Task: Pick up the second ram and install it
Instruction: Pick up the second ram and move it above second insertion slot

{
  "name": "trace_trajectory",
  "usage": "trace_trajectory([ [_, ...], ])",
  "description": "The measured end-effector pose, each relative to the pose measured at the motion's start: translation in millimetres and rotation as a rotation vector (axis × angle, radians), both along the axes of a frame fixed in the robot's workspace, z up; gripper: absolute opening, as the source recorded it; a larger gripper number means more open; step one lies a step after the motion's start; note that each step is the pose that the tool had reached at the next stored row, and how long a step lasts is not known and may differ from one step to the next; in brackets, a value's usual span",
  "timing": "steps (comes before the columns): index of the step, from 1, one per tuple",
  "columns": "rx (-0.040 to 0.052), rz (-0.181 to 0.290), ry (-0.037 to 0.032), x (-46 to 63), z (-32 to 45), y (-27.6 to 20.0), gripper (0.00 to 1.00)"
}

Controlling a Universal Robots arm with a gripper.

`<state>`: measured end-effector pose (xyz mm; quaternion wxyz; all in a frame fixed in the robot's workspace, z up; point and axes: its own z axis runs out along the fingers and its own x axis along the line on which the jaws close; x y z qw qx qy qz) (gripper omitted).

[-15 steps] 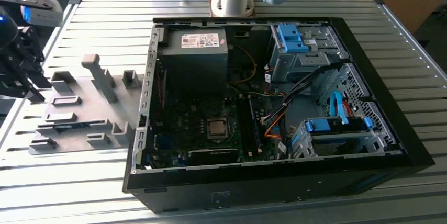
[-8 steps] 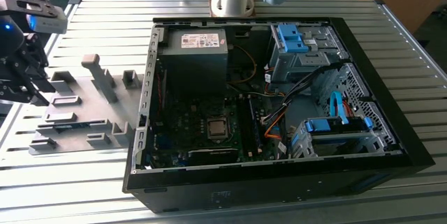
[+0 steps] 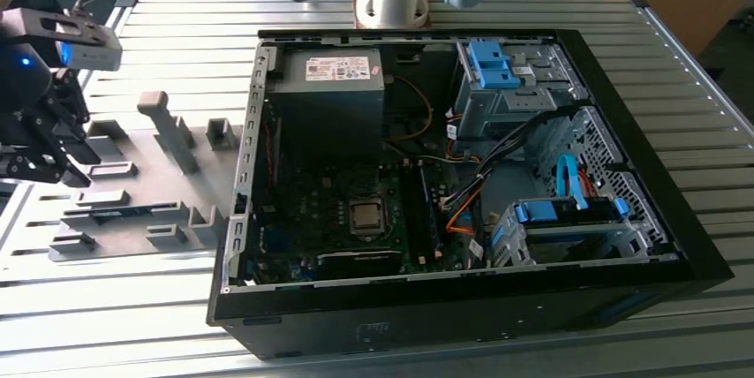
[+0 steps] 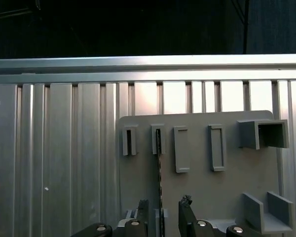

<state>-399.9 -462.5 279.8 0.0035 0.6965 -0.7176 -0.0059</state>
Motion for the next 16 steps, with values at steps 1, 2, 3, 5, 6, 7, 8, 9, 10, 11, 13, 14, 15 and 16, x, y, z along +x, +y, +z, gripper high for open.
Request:
trace_trajectory([
  [1, -0.0001, 0.000, 0.0001, -0.2, -1.8, -0.6, 0.38],
  [2, 0.0000, 0.000, 0.0000, -0.4, -3.6, -1.2, 0.38],
  [3, 0.0000, 0.000, 0.0000, -0.7, -5.3, -1.6, 0.38],
  [5, 0.0000, 0.000, 0.0000, -1.0, -7.1, -1.9, 0.38],
  [6, 0.0000, 0.000, 0.0001, -1.0, -7.1, -1.9, 0.38],
  [7, 0.0002, 0.000, 0.0001, -0.9, -7.1, -1.9, 0.38],
  [8, 0.0004, 0.000, 0.0000, -0.9, -7.2, -1.9, 0.38],
  [9, 0.0004, 0.000, 0.0000, -0.9, -7.2, -1.9, 0.38],
  [10, 0.0004, 0.000, 0.0000, -0.9, -7.1, -1.9, 0.38],
  [11, 0.0004, 0.000, 0.0000, -0.9, -7.2, -1.9, 0.38],
  [13, 0.0004, 0.000, 0.0001, -1.0, -7.3, -1.9, 0.38],
  [14, 0.0004, 0.000, 0.0001, -1.0, -7.5, -1.9, 0.38],
  [15, 0.0004, 0.000, 0.0000, -1.0, -7.8, -1.9, 0.38],
  [16, 0.0005, 0.000, -0.0002, -1.0, -8.3, -1.9, 0.38],
])
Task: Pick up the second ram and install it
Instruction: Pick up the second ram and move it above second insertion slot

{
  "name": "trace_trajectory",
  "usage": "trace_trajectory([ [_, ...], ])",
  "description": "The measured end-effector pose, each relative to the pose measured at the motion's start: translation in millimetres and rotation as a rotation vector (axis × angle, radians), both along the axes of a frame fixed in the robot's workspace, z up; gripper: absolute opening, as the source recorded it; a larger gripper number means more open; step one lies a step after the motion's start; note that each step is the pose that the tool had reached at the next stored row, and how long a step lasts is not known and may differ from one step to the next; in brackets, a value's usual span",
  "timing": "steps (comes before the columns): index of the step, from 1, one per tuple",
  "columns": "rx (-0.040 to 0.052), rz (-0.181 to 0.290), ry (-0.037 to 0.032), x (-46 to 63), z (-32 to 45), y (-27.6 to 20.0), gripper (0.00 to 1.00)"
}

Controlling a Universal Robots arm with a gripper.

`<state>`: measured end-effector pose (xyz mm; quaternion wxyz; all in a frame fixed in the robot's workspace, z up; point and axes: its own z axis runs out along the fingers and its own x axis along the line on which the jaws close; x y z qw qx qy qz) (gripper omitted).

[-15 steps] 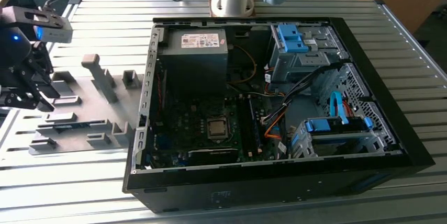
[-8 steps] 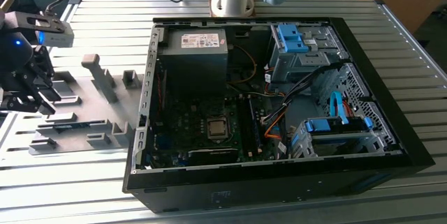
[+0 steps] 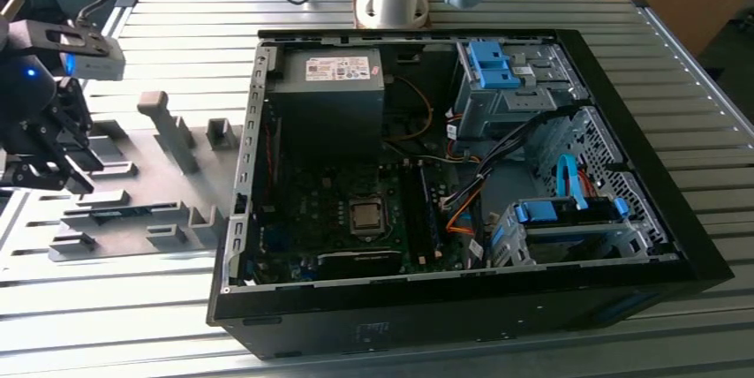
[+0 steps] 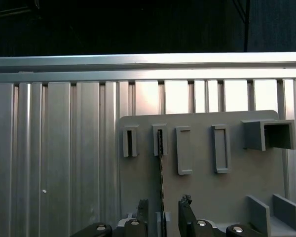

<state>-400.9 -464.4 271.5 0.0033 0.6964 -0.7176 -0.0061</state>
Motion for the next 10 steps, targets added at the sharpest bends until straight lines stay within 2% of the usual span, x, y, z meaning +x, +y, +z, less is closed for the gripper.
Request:
trace_trajectory([
  [10, -0.0002, 0.000, 0.0002, -0.1, -8.7, -1.1, 0.38],
])
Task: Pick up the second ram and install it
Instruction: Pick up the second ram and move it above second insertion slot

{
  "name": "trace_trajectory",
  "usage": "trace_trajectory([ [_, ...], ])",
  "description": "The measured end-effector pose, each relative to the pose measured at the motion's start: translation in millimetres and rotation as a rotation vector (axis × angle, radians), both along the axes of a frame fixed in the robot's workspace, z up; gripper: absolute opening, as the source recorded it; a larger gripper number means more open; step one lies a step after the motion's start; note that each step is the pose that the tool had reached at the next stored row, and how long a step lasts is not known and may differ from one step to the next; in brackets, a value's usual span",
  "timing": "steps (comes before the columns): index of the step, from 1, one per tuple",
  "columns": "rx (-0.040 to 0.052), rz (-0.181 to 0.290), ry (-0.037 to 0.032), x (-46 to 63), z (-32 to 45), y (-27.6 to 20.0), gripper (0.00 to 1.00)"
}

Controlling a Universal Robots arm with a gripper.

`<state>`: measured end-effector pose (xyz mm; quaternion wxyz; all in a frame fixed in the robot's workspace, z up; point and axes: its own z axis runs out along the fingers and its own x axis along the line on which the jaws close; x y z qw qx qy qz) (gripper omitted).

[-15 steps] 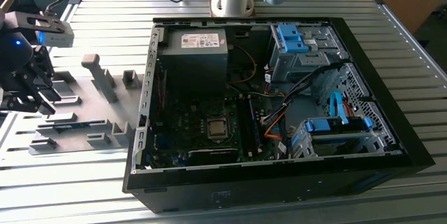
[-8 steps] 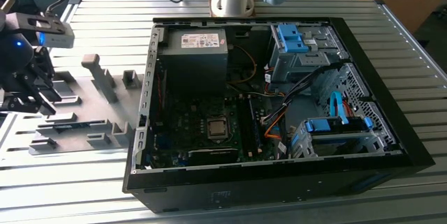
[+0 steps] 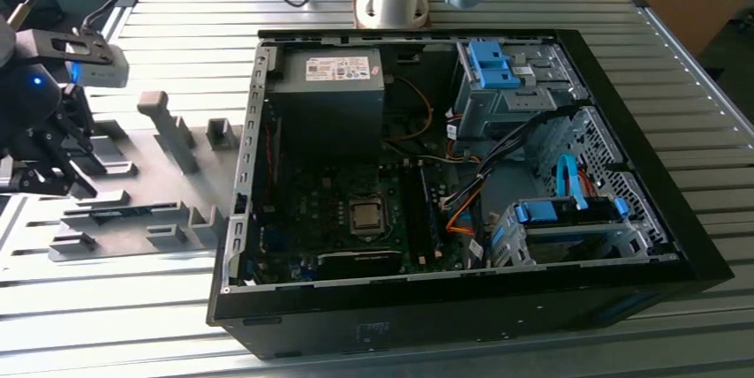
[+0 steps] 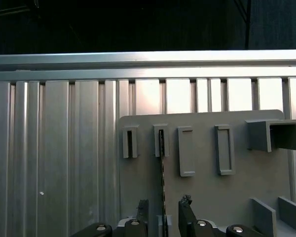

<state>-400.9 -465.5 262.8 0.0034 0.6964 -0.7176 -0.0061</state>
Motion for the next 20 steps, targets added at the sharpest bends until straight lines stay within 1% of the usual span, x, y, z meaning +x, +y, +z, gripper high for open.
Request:
trace_trajectory([
  [3, 0.0001, 0.000, 0.0000, 0.0, -3.6, -1.0, 0.38],
  [12, 0.0000, 0.000, 0.0000, -0.2, -19.7, -1.5, 0.38],
  [20, 0.0000, 0.000, -0.0001, -0.8, -33.4, -3.3, 0.38],
])
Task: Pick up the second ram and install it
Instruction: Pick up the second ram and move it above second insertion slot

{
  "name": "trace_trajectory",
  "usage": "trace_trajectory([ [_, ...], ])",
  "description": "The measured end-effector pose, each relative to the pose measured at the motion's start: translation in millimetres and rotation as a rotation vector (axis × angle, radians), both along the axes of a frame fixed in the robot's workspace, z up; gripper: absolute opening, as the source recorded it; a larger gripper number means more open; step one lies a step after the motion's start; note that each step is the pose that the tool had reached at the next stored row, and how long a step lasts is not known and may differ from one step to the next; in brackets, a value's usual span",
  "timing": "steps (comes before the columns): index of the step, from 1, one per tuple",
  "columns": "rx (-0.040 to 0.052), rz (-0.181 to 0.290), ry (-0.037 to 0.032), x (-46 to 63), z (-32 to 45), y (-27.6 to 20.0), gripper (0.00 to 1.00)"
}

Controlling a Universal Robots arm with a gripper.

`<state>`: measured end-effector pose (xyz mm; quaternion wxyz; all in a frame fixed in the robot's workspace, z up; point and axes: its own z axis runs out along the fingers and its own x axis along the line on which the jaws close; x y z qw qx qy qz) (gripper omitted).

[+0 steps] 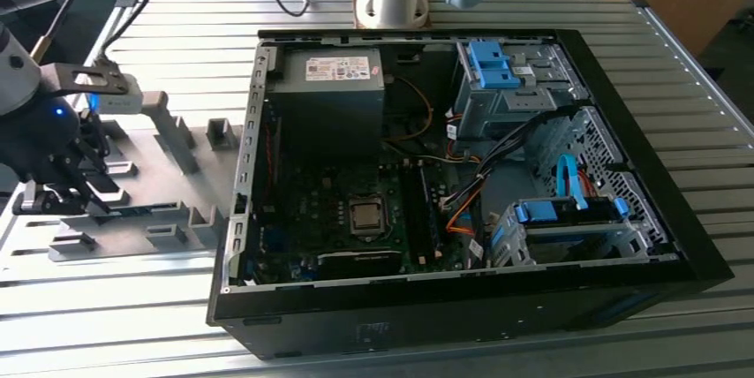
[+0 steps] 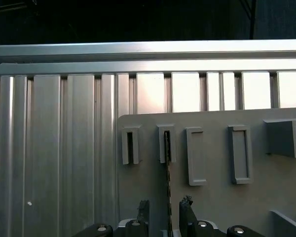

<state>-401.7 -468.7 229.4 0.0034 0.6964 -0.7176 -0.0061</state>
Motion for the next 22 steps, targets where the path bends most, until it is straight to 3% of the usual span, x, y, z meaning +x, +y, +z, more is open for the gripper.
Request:
trace_trajectory([
  [2, -0.0001, 0.000, 0.0001, 0.0, -4.1, -0.1, 0.38],
  [11, 0.0001, 0.000, -0.0002, -1.0, -6.1, 0.0, 0.38],
  [22, 0.0003, 0.000, 0.0000, -2.9, -14.2, 1.8, 0.38],
])
